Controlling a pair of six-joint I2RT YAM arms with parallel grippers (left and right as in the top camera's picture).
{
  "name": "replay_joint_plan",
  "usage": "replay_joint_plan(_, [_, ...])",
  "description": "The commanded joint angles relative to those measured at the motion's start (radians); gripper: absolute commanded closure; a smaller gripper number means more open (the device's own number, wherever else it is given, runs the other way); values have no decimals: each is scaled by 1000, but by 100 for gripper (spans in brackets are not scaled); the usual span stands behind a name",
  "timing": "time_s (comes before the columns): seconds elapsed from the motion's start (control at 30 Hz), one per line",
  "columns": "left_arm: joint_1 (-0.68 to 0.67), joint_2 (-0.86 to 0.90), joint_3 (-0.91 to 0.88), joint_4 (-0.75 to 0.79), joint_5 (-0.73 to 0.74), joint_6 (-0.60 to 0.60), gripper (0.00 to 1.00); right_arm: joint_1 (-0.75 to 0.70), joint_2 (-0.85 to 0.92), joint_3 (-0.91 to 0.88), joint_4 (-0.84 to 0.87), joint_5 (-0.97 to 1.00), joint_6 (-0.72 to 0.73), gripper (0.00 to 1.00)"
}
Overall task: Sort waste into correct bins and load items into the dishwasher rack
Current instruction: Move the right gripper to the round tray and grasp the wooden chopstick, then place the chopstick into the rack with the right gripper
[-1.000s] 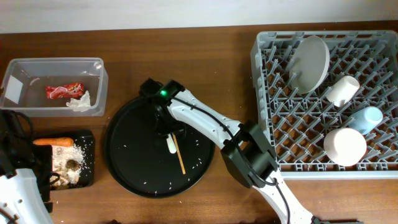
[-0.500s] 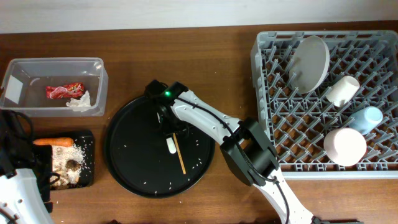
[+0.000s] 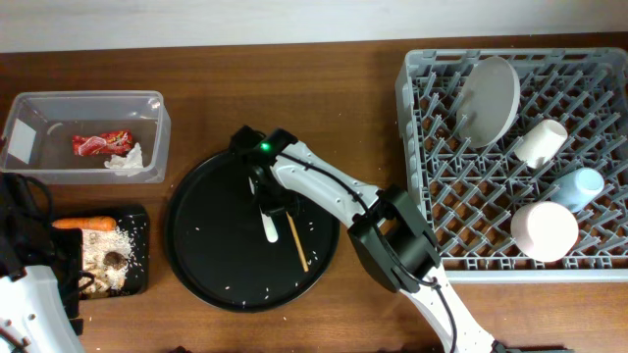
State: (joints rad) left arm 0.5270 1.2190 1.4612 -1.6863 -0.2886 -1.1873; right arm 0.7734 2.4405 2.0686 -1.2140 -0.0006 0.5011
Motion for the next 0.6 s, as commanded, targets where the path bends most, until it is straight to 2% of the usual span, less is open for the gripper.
replay_joint_plan(0.0, [6,-11,-5,-2,-3,-12,1,-45,0,58,-65,13,8,96])
replay_joint_plan(0.1, [6,-11,-5,-2,-3,-12,1,-83,-27,140,-137,4,-17,96])
replay_joint_plan(0.27, [6,-11,-5,-2,-3,-12,1,-181,-112,307,-270,-19,-136,96])
replay_joint_plan(0.37, [6,-11,-5,-2,-3,-12,1,-293,-131,406,-348,-8,-194,96])
replay_joint_plan(0.43, [6,-11,-5,-2,-3,-12,1,-425,-131,480,-430,29,-222,96])
replay_joint_plan(0.57, [6,-11,-5,-2,-3,-12,1,-644,-128,494,-412,27,-353,96])
